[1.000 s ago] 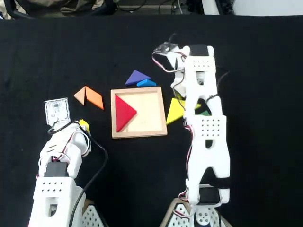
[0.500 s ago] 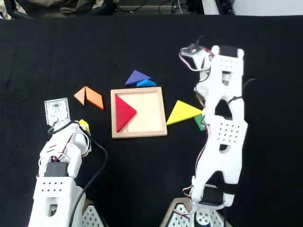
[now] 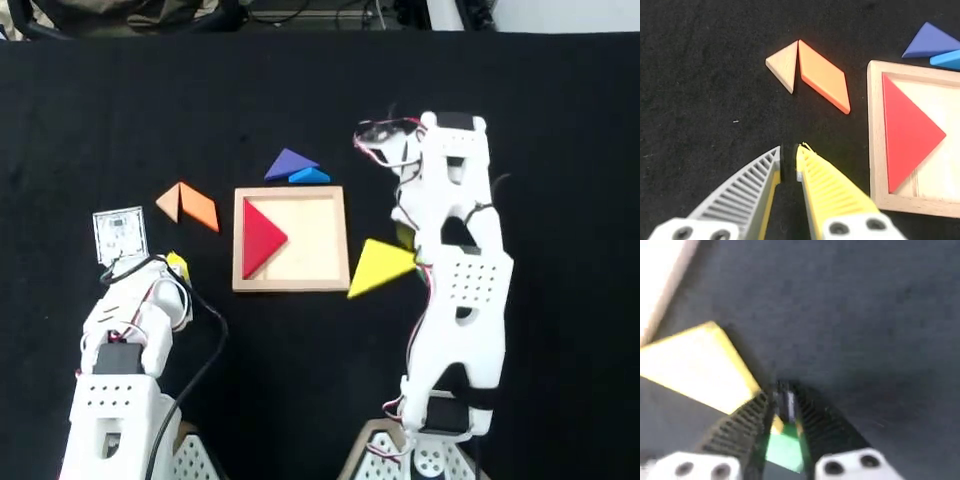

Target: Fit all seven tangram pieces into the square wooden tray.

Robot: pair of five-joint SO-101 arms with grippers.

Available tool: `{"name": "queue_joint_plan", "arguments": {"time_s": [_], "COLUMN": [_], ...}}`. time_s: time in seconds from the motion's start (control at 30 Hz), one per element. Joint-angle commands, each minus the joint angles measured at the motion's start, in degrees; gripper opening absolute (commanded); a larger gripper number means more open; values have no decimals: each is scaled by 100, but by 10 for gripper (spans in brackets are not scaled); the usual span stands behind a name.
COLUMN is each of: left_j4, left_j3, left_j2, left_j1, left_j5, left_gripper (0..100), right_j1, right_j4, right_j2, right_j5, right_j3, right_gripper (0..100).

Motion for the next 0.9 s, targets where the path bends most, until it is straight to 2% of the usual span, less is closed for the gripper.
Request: {"name": "queue_joint_plan", "arguments": {"time_s": [0.0,0.13,0.27,0.5,0.57,0.73,0.87], "left_j4": [-229,-334,-334,-325,-325,-325,-334], "left_j3": [-40,40,40,40,40,48,48], "left_j2": [-35,-35,-35,-35,-35,-35,-35], "left_j1": [92,92,92,84,84,66,75], "left_j5": [9,9,9,9,9,9,9], "left_gripper": [77,77,77,77,77,77,77], "right_j1": [44,88,-79,-923,-1248,-1451,-1459], "right_j4": [132,149,-246,-3077,-3508,-3182,-2505], "right_j2": [-541,-1613,-3240,-6105,-6519,-6396,-5824], "right_j5": [123,123,519,765,738,659,1653], "right_j3": [497,1235,2809,6589,7169,7002,6686], "right_gripper": [11,11,11,11,23,190,266]}}
